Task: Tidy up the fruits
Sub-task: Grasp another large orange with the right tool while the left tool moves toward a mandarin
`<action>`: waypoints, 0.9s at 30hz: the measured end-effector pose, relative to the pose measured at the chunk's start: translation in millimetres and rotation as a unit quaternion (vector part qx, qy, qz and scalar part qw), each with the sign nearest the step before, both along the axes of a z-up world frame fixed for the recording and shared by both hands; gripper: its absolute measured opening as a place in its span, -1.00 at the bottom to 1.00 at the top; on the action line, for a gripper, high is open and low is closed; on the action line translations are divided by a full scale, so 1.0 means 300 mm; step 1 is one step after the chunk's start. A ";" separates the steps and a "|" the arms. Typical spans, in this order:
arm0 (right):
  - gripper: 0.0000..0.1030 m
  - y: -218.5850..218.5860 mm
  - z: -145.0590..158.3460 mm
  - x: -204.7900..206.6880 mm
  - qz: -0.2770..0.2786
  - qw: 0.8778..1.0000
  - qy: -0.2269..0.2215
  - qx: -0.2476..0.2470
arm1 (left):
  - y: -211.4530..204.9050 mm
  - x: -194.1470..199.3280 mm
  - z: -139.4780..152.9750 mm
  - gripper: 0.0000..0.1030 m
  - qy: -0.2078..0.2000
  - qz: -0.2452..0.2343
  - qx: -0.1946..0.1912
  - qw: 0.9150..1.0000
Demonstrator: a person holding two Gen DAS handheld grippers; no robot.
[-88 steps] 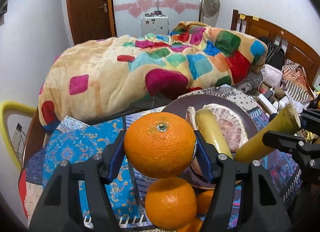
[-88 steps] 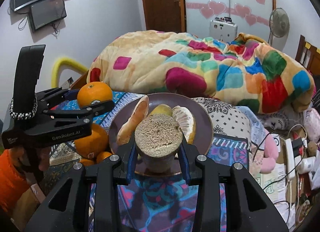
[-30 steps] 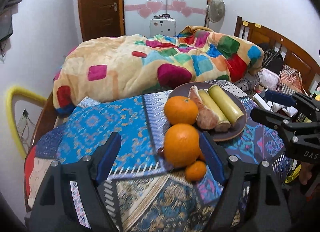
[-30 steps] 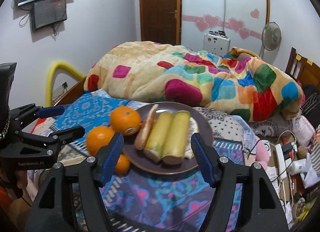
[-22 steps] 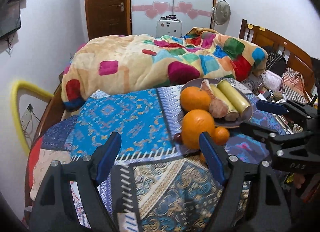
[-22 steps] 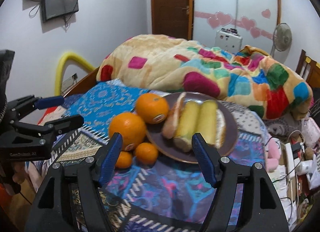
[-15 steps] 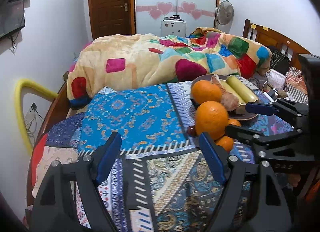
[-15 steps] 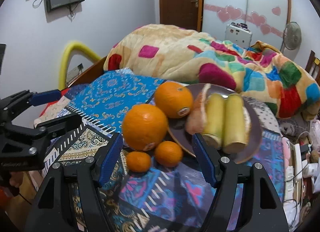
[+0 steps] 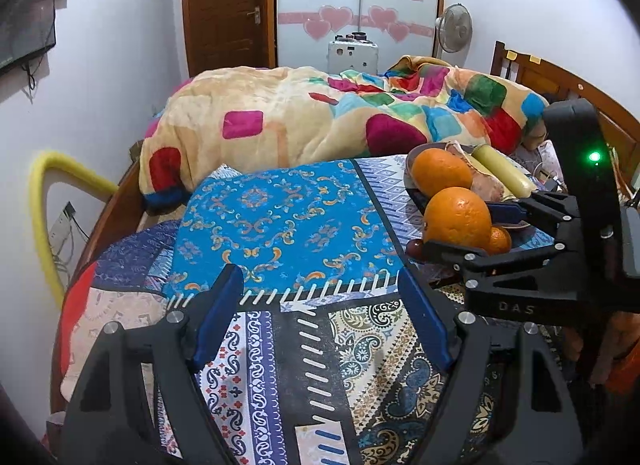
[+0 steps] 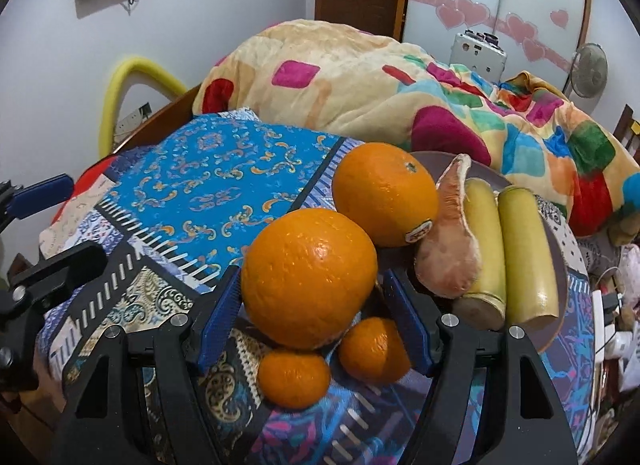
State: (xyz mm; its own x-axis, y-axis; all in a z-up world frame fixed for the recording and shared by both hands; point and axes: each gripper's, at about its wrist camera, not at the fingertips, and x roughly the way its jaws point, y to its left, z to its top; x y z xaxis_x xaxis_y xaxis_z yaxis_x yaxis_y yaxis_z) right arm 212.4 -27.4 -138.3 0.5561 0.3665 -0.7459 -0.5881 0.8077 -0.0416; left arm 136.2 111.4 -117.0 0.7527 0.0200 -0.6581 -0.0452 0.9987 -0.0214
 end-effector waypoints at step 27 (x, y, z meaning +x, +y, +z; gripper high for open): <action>0.18 -0.333 0.215 -0.147 -0.033 0.996 -0.058 0.057 | -0.175 -0.001 0.030 0.56 0.021 -0.030 -0.044 0.998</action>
State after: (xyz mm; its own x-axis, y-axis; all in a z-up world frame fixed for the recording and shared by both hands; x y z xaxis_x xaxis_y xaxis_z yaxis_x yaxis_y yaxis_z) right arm 168.3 -127.3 -73.8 0.6616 0.4051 -0.6310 -0.5308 0.8474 -0.0125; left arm 136.0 59.0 -107.9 0.7230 -0.0830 -0.6858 0.0114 0.9941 -0.1082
